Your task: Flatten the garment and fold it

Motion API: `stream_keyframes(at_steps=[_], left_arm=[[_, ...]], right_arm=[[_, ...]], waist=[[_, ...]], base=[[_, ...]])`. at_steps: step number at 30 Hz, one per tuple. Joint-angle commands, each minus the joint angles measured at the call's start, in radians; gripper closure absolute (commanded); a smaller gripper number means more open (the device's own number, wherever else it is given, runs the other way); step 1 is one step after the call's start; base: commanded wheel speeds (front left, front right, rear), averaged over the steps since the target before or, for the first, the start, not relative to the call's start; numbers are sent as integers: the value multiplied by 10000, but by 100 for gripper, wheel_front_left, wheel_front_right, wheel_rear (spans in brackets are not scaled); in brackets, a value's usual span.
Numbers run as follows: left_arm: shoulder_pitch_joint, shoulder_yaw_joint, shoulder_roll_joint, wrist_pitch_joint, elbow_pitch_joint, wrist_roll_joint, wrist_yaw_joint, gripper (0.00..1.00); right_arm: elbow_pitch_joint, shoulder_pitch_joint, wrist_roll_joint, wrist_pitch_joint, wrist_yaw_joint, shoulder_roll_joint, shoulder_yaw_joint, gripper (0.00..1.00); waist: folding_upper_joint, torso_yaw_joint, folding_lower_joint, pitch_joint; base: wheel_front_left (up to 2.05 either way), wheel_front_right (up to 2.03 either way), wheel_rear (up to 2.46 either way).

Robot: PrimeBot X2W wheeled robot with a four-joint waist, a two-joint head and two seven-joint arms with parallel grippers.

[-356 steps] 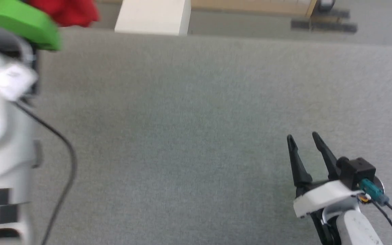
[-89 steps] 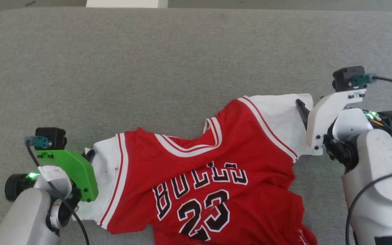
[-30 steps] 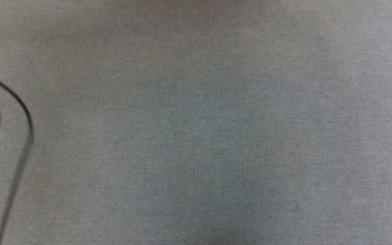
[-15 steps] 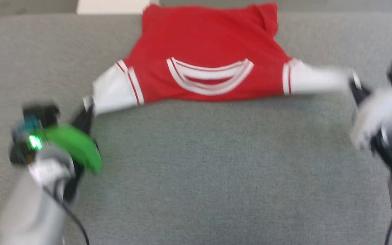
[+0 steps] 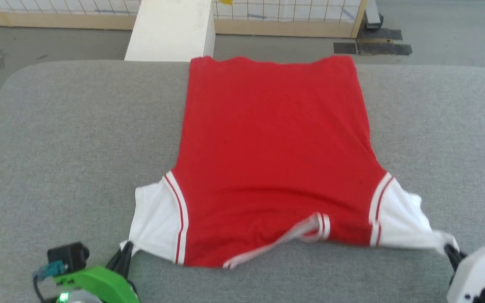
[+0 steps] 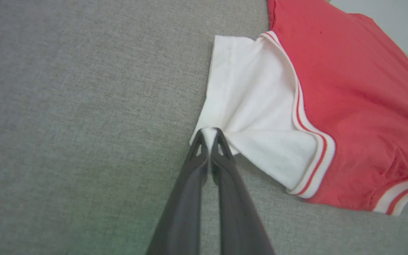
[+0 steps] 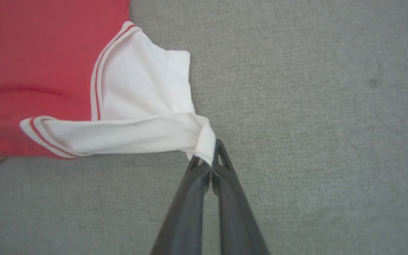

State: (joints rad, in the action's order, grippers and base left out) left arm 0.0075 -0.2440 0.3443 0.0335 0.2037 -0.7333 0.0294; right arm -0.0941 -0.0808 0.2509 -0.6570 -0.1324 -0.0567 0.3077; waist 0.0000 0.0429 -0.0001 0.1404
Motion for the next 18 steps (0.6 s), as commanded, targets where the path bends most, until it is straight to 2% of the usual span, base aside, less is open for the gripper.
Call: stream_keyframes(at_steps=[1,7,12,13,15,18], left_arm=[[363,116,-38,-59,-102,-149,151,100],[1488,275,-63,56,-401,-455,505,100],[1712,220,-139,95,-570,-566,513,100],[1677,213,-175,82,-608,-595,495,100],[1613,188,-201,74,-670,-599,484,100],[1535,202,-228,14,-775,-608,494,100]], right_arm=[[-133,-266,36,-89,17,29,101,100],[501,-1194,423,-448,17,60,316,100],[1289,-1285,605,-107,17,62,193,100],[1437,-1251,641,-15,17,62,153,61],[1568,-1172,670,135,17,62,77,0],[1231,-917,674,627,17,63,21,0]], waist=[[0,-7,1,-94],[0,-23,1,-224],[0,50,1,-210],[0,67,1,-212],[0,88,1,-214],[0,95,1,-180]], base=[[0,0,0],[0,0,0],[0,0,0],[0,0,0],[0,0,0],[0,0,0]])
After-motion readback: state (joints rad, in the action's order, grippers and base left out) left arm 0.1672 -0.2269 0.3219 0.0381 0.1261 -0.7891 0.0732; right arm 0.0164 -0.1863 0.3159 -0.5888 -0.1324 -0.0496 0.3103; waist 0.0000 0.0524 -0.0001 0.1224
